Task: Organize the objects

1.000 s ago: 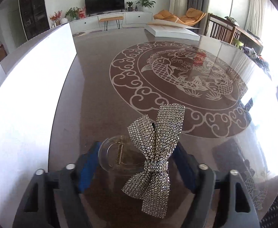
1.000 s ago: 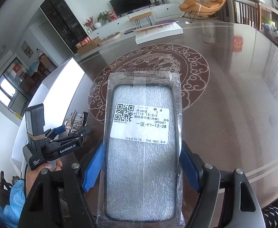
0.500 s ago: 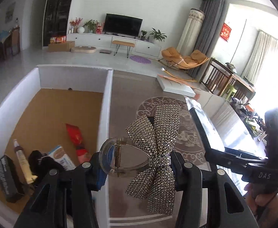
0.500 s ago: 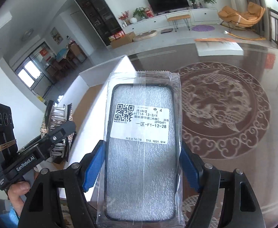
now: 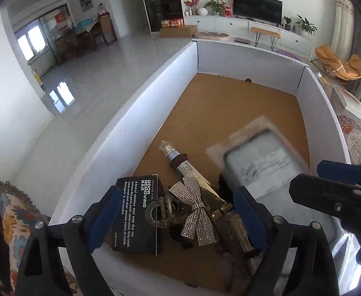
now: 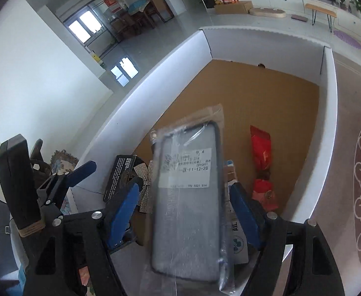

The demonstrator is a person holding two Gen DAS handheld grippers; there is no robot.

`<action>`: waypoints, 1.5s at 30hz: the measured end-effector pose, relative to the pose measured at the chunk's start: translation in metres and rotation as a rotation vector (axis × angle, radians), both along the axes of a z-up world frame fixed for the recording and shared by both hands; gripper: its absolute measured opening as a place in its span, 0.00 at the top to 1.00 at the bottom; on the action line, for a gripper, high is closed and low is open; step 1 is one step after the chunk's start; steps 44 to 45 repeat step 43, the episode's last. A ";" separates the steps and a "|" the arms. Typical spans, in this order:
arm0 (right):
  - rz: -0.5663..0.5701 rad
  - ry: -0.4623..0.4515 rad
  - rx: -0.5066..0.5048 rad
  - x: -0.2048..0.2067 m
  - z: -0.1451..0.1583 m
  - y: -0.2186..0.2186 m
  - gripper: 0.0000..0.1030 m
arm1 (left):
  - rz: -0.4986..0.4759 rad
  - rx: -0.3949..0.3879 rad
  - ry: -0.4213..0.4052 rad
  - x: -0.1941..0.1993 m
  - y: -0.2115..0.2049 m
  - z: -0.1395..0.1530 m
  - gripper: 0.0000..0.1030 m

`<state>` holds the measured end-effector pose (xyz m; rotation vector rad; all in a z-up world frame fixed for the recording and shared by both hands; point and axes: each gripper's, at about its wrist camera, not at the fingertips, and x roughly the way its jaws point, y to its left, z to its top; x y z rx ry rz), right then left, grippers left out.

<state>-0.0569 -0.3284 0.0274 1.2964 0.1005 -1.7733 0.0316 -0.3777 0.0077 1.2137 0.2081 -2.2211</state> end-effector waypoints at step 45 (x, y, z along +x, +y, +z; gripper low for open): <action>-0.046 0.314 0.249 0.016 0.040 0.034 0.08 | 0.034 -0.003 0.069 0.040 0.041 0.051 0.08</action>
